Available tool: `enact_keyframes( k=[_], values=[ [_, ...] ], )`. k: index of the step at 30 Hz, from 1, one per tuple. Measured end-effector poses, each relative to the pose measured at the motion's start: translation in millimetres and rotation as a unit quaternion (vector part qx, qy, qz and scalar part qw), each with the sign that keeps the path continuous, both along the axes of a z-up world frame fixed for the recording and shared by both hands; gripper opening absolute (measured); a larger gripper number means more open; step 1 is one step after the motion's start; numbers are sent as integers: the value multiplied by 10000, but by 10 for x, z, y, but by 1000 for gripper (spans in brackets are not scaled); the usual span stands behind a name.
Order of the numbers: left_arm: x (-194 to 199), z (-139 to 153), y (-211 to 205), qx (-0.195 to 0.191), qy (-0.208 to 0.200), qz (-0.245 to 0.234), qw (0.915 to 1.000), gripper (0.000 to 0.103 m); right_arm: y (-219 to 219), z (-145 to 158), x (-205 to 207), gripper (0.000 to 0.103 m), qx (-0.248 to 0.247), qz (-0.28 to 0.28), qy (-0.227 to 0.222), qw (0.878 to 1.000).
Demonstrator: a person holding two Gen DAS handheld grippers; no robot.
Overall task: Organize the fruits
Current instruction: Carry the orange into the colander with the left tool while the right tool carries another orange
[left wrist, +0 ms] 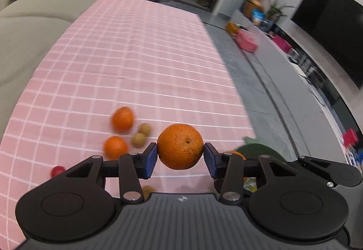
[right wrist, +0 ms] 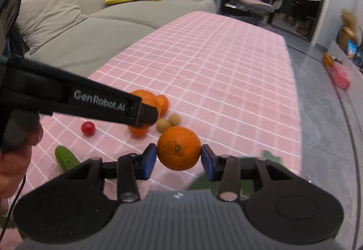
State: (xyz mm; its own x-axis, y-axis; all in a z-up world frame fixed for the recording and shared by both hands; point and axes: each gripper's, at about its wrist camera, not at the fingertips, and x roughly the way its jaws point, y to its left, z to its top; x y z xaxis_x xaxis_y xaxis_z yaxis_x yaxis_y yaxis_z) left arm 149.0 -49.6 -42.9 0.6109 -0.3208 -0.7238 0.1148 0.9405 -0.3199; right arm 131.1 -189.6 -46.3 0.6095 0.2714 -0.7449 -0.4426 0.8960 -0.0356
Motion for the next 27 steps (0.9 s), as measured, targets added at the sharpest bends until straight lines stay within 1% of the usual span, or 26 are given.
enact_keyframes(
  k=[5, 8, 12, 14, 18, 23, 27],
  values=[
    [-49, 30, -416, 146, -21, -649, 9978, 50, -342, 52, -123, 40, -155, -245, 67, 9996],
    [-96, -19, -637, 237, 64, -1058, 9941, 50, -545, 48, -187, 40, -205, -390, 165, 9989],
    [-138, -114, -851, 361, 235, -1429, 9888, 50, -797, 3, -194, 40, -316, -584, 316, 9973],
    [-158, -166, -913, 419, 312, -1512, 9871, 50, -891, -28, -186, 40, -398, -668, 371, 9963],
    [-133, -284, -1003, 482, 449, -1587, 9851, 50, -981, -104, -171, 40, -658, -665, 417, 9947],
    [-93, -391, -1041, 514, 659, -1602, 9835, 50, -1061, -172, -112, 40, -697, -685, 511, 9939],
    [-50, -461, -1012, 526, 803, -1532, 9835, 50, -1041, -219, -53, 40, -755, -625, 560, 9936]
  ],
)
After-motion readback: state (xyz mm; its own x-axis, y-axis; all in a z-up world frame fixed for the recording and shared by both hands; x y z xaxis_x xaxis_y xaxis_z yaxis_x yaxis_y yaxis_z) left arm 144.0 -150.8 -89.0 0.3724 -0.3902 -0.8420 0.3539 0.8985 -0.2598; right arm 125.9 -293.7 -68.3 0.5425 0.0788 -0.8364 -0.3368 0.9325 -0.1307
